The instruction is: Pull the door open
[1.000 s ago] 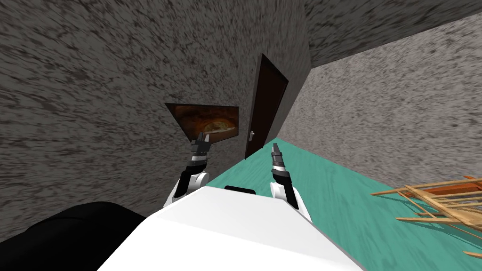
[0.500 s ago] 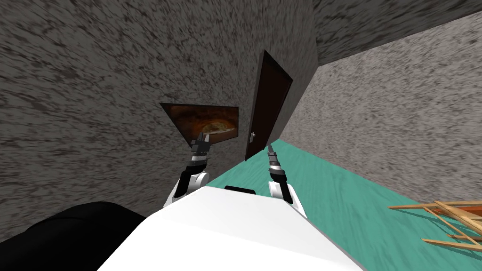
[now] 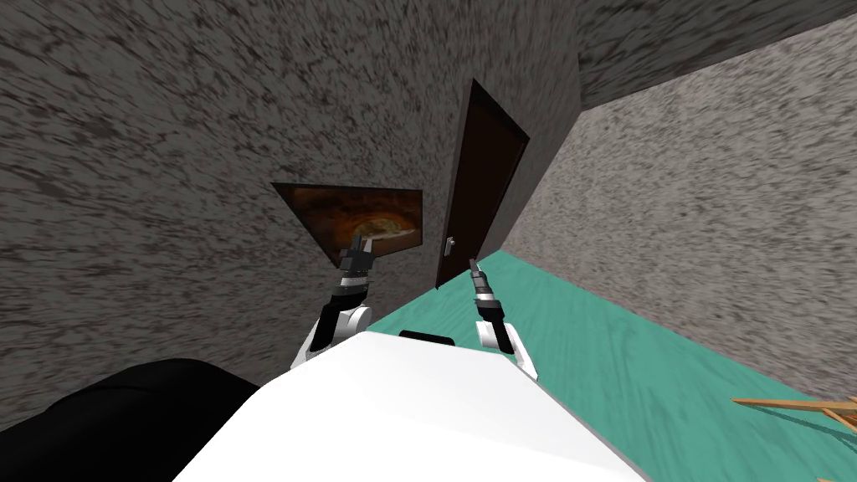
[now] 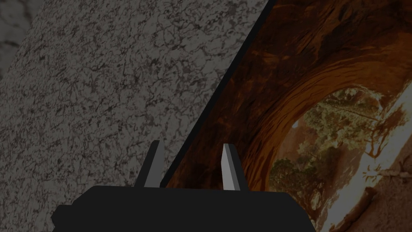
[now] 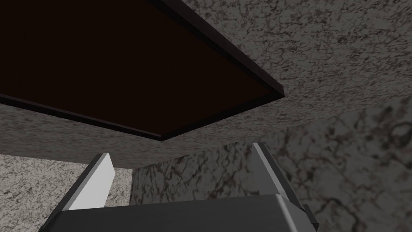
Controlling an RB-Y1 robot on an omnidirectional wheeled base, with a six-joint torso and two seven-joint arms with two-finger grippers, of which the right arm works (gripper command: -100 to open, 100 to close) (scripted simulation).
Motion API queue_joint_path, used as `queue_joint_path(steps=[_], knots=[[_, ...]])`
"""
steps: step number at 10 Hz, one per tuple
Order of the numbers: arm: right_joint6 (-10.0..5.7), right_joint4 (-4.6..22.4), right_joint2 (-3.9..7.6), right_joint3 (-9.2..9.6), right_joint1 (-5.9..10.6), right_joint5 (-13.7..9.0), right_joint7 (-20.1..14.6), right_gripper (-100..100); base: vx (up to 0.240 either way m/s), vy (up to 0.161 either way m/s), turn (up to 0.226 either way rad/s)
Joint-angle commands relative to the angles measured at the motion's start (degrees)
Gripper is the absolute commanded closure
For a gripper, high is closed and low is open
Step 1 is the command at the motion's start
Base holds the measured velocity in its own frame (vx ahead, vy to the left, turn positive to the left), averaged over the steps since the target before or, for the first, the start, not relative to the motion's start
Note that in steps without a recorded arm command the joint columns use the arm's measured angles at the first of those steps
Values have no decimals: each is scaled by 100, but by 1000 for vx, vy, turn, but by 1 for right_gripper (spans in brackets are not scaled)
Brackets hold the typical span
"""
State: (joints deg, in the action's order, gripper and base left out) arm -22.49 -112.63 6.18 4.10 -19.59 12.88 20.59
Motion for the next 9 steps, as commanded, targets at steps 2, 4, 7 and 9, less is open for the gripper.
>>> queue_joint_path(steps=[2,4,7,9], knots=[[-31,313,83,29,141,171,216,-100,83,-89,89],[-54,562,145,47,261,303,375,-100,72,-87,89],[-88,936,235,75,439,501,613,-100,93,-83,91],[-123,1310,324,103,618,698,850,-100,93,-111,112]])
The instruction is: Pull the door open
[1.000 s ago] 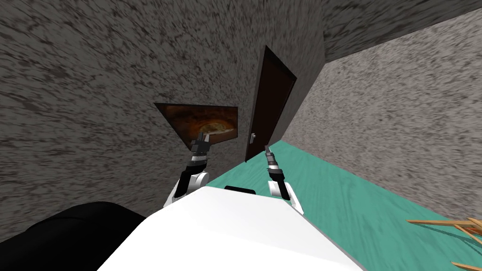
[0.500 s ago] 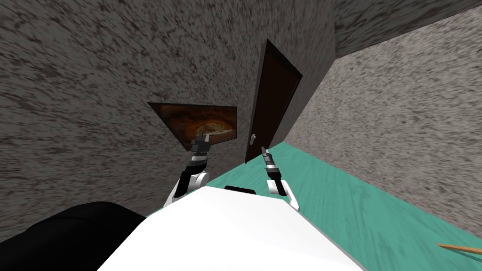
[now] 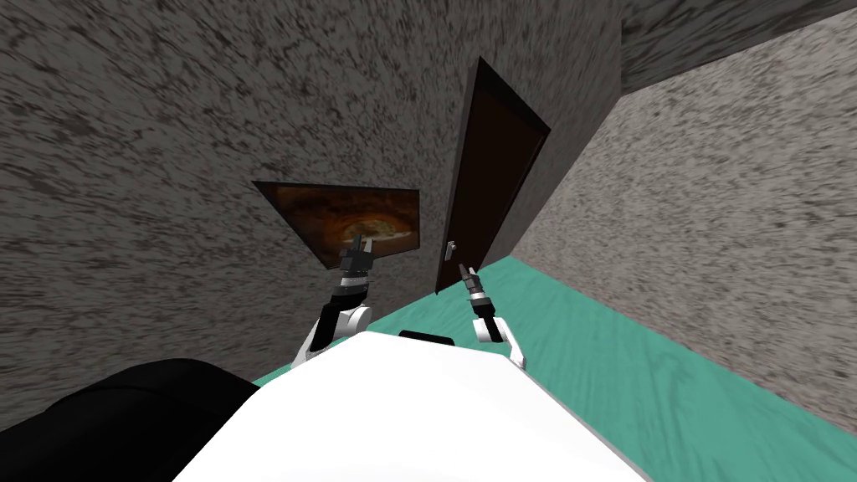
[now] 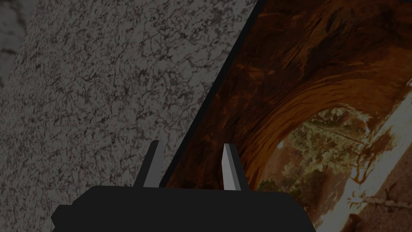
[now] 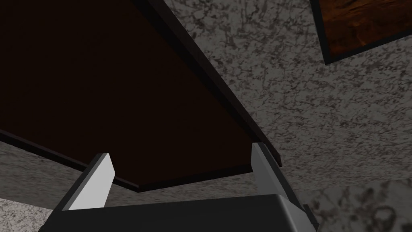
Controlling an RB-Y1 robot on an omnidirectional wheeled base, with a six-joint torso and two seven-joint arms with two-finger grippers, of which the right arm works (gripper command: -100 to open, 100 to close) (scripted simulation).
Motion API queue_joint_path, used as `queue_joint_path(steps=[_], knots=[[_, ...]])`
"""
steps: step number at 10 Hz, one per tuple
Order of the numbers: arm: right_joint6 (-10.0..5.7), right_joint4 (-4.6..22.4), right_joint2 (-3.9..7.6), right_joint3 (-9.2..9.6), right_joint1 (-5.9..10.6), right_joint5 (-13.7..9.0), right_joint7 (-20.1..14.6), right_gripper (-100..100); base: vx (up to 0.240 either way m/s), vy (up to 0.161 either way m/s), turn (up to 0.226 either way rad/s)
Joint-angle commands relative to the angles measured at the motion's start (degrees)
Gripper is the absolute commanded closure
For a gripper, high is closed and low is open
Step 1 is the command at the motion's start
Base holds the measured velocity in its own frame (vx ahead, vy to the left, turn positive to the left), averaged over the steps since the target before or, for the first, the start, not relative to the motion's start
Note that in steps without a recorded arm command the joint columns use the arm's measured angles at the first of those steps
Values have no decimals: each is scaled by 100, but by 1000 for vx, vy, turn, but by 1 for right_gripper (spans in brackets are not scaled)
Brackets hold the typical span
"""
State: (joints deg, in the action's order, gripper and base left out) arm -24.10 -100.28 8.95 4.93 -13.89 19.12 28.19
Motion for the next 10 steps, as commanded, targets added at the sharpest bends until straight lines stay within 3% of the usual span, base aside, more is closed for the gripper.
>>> queue_joint_path(steps=[1,10], knots=[[27,196,74,29,106,138,168,-100,118,-137,144],[-68,1233,304,106,601,686,828,-100,80,-90,81]])
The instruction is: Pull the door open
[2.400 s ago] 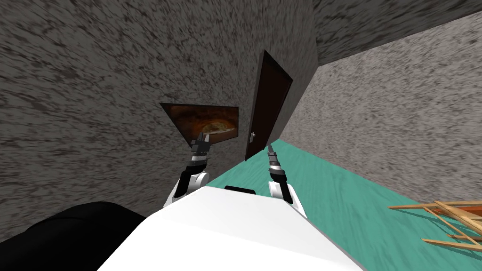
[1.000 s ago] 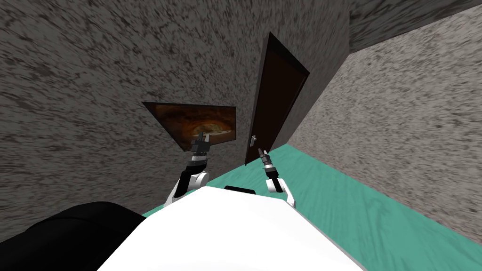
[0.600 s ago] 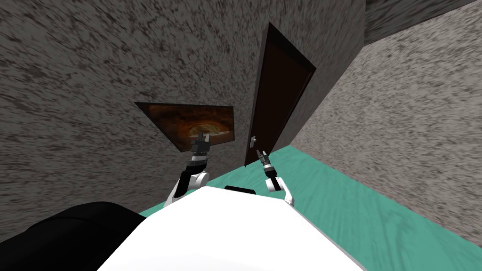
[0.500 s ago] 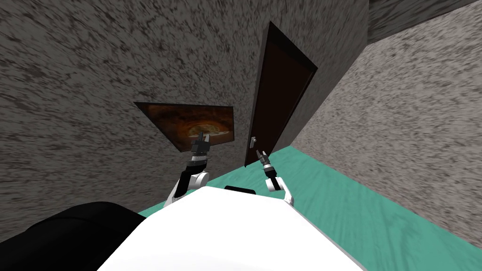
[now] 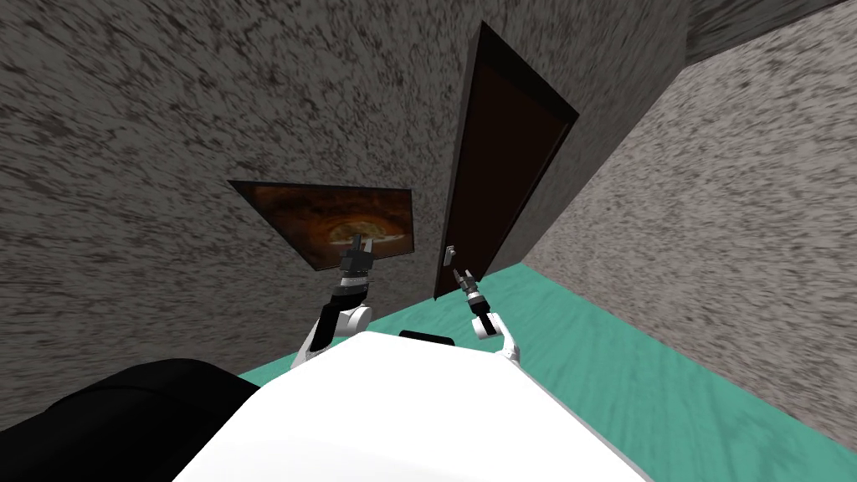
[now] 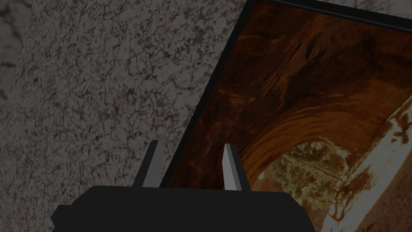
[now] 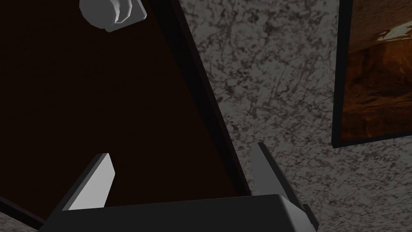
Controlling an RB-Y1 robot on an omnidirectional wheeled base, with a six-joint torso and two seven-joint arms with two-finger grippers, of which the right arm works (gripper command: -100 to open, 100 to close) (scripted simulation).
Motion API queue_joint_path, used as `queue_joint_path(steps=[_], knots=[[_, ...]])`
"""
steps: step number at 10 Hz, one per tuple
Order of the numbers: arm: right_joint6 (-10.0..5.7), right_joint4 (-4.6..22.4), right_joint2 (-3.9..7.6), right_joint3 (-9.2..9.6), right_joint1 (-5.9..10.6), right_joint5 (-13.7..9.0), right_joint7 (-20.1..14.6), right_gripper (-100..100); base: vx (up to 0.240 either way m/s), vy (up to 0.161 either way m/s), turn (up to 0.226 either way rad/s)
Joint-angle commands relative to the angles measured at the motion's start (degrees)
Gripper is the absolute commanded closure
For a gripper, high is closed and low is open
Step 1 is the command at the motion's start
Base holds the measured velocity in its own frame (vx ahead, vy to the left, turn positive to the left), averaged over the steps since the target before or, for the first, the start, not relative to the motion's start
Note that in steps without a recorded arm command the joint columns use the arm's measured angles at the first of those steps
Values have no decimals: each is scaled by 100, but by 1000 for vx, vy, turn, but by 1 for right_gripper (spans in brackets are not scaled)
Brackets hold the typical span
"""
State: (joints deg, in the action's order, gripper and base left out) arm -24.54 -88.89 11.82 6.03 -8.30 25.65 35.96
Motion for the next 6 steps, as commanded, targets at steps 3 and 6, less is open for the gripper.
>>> queue_joint_path(steps=[3,6], knots=[[-52,403,83,19,189,196,248,-100,71,-86,72],[-77,671,139,39,317,337,418,-100,67,-82,66]])
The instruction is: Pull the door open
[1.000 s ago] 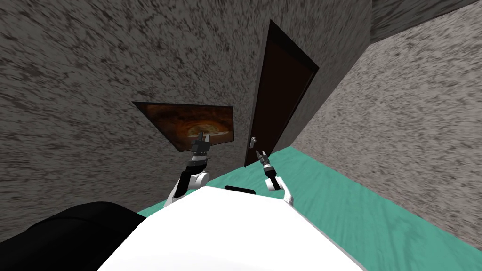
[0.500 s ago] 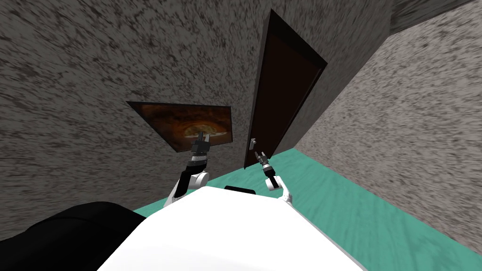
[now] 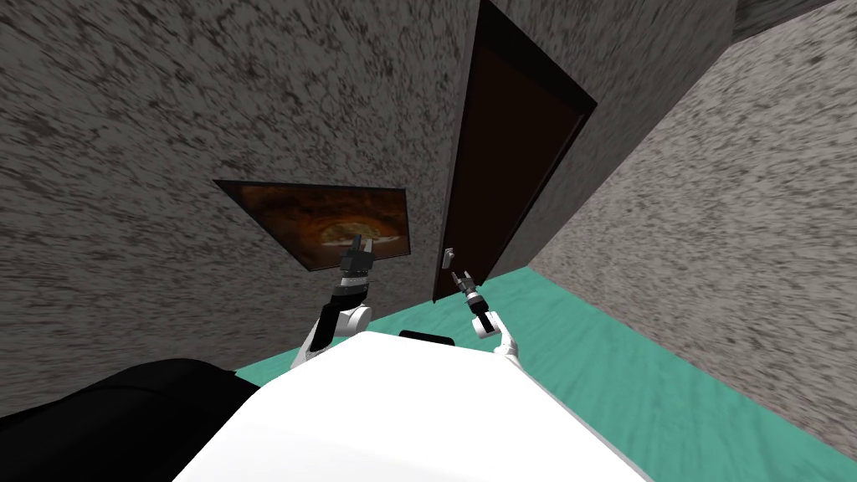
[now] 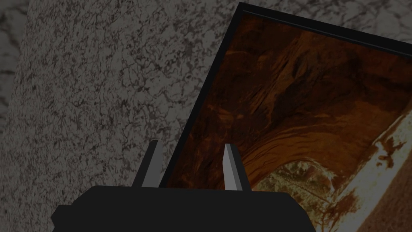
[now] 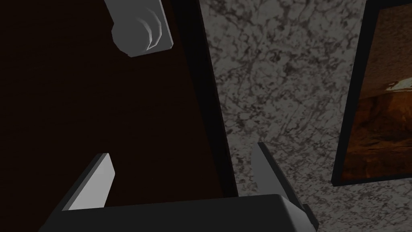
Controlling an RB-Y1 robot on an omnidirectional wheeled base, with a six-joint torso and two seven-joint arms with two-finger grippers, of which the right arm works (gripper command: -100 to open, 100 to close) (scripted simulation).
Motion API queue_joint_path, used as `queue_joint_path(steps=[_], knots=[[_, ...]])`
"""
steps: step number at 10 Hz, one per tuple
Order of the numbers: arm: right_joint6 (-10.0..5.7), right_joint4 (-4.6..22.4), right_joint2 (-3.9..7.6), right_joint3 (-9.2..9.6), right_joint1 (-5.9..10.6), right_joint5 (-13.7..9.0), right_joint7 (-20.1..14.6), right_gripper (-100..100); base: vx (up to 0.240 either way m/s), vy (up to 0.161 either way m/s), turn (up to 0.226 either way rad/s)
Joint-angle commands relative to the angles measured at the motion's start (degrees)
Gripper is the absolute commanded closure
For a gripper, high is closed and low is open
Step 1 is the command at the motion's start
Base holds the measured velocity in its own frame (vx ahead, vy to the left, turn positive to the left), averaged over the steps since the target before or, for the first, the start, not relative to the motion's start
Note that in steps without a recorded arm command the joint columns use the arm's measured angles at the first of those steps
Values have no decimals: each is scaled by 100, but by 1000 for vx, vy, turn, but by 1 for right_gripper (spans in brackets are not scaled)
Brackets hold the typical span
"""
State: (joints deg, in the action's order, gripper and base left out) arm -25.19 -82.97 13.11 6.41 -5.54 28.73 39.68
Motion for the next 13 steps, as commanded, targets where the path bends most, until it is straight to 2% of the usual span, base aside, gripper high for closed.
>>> queue_joint_path(steps=[1,4,6,7,8,13], knots=[[-20,168,28,7,84,76,102,-100,73,-75,59],[-61,621,120,41,300,315,390,-100,117,-134,103],[-77,793,154,54,383,406,500,-100,96,-109,65],[-71,718,142,48,345,368,451,-100,39,-48,18],[-50,845,94,-119,435,347,549,-100,14,-3,243],[11,1209,-69,-633,696,263,815,-100,8,9,212]])
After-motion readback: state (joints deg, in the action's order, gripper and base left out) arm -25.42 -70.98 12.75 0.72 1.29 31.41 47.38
